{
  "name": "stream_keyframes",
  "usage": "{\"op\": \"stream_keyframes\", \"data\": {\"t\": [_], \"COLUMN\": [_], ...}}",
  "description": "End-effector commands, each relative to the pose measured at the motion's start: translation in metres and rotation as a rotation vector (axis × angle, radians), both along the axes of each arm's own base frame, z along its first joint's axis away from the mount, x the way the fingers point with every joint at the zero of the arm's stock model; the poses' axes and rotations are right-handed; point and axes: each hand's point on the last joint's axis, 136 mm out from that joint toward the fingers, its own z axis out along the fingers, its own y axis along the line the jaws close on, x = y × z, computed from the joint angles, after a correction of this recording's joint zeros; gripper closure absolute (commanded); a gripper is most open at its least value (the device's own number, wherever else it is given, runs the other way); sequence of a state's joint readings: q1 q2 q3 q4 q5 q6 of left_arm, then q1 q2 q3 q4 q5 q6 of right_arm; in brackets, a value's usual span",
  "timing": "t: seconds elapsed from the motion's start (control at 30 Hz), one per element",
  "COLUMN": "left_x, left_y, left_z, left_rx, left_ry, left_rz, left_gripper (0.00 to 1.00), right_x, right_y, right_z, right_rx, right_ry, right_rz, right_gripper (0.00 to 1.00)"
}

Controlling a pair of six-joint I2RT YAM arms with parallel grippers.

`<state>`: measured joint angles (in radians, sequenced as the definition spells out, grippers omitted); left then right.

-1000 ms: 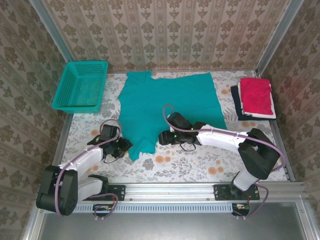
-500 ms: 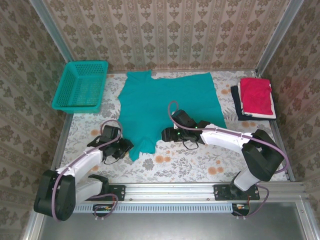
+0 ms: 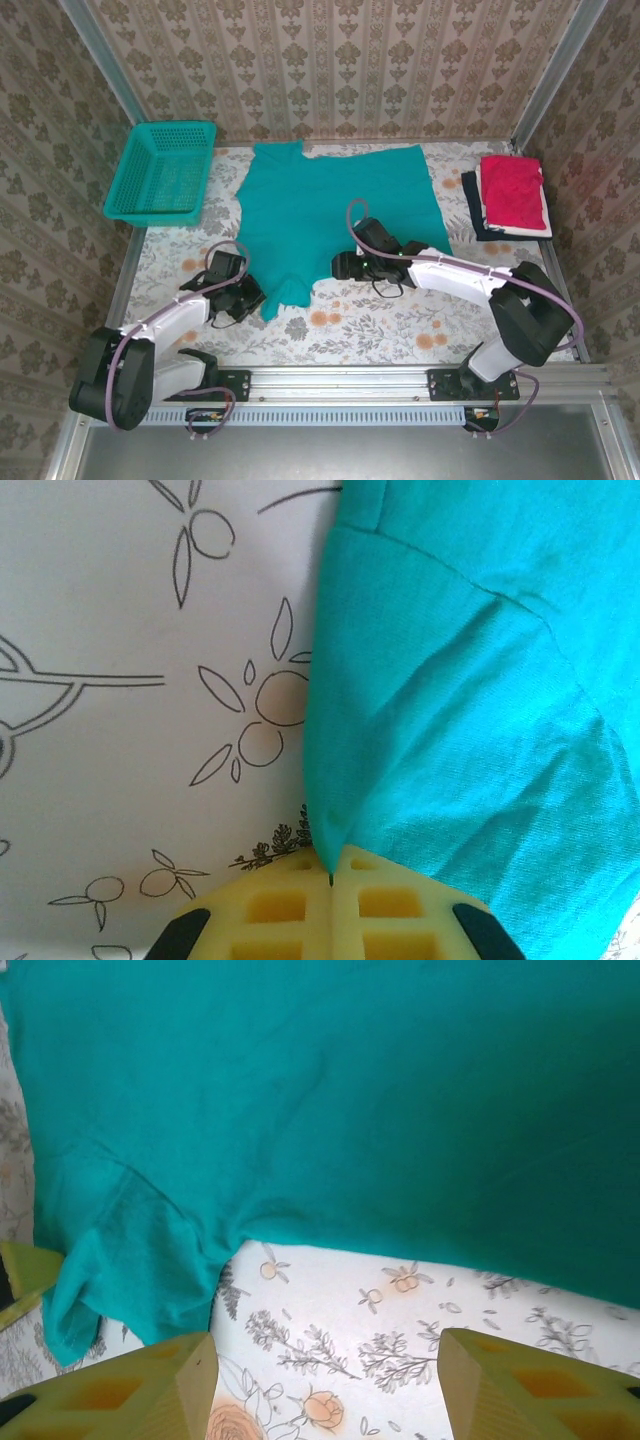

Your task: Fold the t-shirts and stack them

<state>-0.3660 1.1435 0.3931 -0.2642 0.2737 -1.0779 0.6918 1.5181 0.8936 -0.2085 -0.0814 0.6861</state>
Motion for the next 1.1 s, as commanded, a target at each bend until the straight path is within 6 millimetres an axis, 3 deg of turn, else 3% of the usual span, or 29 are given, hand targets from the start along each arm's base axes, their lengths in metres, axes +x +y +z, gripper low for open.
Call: {"op": "stream_keyframes", "data": {"t": [0.0,0.1,0.27,0.4,0.63,0.77,0.93,1.07], "left_x": [0.000,0.000,0.001,0.005,0.008,0.008,0.008,0.008], "left_y": [0.002,0.004,0.005,0.006,0.008,0.008,0.007,0.009], "left_z": [0.007,0.012,0.016,0.018,0.016,0.016,0.018,0.017], "left_rx": [0.011,0.020,0.005,0.002,-0.002,-0.002,-0.008,-0.004], "left_ry": [-0.022,-0.028,-0.036,-0.041,-0.039,-0.040,-0.043,-0.045], "left_rz": [0.001,-0.004,0.003,0.000,0.008,0.009,0.008,0.013], "left_gripper": [1.00,1.00,1.00,1.00,1.00,1.00,1.00,1.00], "right_x": [0.009,0.006,-0.014,-0.026,-0.020,-0.007,0.006,0.012], "right_y": [-0.040,-0.093,-0.193,-0.238,-0.265,-0.277,-0.281,-0.281], "right_z": [0.009,0.006,-0.019,-0.030,-0.049,-0.057,-0.062,-0.061], "right_rx": [-0.033,-0.093,-0.161,-0.149,-0.175,-0.169,-0.173,-0.171], "right_ry": [-0.034,-0.024,0.060,0.098,0.174,0.174,0.195,0.186], "right_rz": [-0.159,-0.339,-0.631,-0.736,-0.751,-0.776,-0.774,-0.769], "right_gripper": [0.40,0.40,0.42,0.43,0.48,0.57,0.66,0.67]}}
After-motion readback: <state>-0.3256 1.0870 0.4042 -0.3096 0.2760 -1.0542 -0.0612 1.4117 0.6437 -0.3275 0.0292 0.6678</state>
